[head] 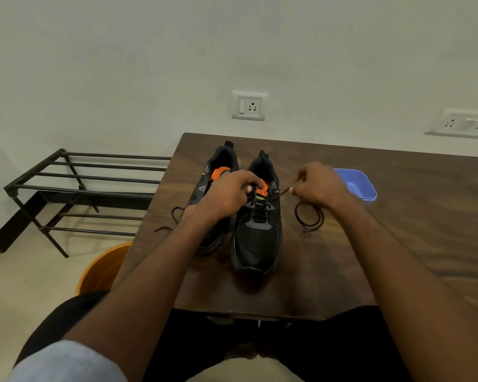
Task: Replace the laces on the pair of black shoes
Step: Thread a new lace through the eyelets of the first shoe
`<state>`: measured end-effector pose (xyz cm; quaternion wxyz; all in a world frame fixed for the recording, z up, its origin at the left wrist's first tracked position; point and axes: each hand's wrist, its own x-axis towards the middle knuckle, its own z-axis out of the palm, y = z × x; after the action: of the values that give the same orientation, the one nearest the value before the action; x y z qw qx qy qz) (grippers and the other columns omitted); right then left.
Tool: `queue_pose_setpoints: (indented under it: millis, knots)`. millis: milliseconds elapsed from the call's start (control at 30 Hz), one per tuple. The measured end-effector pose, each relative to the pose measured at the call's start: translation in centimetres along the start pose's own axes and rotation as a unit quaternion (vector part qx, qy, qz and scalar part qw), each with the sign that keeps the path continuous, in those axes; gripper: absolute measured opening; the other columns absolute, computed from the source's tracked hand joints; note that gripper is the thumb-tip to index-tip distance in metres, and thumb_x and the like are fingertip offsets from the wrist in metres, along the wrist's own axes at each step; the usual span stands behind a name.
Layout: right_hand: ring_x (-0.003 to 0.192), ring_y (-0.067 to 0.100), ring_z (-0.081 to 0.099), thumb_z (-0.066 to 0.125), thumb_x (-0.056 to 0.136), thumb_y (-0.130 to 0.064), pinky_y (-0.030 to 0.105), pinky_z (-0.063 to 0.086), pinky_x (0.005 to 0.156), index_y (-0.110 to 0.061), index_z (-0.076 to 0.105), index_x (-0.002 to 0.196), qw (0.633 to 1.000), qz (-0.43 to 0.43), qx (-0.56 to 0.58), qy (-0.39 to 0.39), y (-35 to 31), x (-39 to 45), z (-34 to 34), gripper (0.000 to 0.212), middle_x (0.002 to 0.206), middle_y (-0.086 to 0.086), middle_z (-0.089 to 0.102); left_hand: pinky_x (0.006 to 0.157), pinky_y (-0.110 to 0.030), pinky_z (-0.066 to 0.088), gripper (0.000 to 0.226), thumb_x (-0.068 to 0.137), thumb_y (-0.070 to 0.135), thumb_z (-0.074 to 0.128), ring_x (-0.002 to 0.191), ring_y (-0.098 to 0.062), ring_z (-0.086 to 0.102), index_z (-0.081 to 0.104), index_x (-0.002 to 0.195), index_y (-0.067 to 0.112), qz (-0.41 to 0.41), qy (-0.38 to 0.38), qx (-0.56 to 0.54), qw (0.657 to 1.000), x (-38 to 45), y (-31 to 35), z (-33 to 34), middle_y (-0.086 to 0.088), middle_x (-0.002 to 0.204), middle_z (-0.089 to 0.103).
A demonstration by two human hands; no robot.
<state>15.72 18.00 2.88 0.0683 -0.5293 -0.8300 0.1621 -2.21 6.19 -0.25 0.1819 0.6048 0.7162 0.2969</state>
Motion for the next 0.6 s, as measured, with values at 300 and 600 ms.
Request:
queue_pose_setpoints:
  millis: [300,600]
  knots:
    - [0.093,0.022,0.069,0.076,0.091,-0.020,0.042,0.058,0.088,-0.009,0.074,0.088,0.989,-0.077,0.052,-0.114,-1.6,-0.4,1.5,0.012,0.091,0.007,0.074,0.091,-0.037,0.055,0.028,0.094,0.027,0.074,0.094,-0.015,0.065,0.065,0.117,0.015,-0.088,0.004,0.055,0.995,-0.3,0.2,-0.3,0.001,0.098,0.066]
    - [0.088,0.017,0.065,0.068,0.095,-0.014,0.029,0.051,0.073,-0.003,0.073,0.096,0.987,-0.057,0.082,-0.124,-1.4,-0.5,0.8,0.012,0.090,0.007,0.071,0.073,-0.024,0.051,0.015,0.100,0.013,0.061,0.078,-0.008,0.062,0.073,0.110,0.015,-0.077,-0.046,0.053,0.995,-0.5,0.1,-1.4,0.007,0.084,0.063]
